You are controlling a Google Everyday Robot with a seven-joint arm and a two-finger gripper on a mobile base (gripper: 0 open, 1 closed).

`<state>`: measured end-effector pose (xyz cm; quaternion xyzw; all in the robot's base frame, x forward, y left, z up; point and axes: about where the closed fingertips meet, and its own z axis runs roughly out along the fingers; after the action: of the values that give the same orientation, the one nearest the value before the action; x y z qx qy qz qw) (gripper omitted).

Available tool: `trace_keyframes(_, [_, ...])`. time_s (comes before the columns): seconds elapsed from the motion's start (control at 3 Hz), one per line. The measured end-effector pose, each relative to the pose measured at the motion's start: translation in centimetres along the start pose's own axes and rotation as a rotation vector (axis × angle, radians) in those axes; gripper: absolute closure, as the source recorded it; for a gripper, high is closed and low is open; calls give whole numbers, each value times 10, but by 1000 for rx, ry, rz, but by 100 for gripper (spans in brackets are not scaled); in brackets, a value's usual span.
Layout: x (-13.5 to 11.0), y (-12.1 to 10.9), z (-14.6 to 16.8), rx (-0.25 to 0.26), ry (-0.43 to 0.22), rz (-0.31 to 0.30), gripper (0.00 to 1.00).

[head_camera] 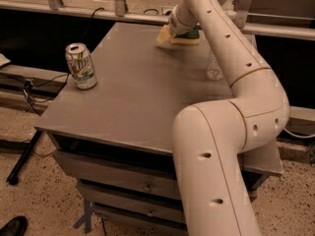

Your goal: Move sponge near 7up can

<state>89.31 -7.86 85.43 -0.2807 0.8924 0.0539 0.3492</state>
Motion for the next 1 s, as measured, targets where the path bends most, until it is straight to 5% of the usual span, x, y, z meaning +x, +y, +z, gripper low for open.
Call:
trace_keyframes(0.33, [-14,6,-10,-7,-26,-41,64])
trace_keyframes(0.67, [-39,27,-35,-43,-74,-148,95])
trace_keyframes(1.0, [-41,50,-43,-103,-77,-224,100])
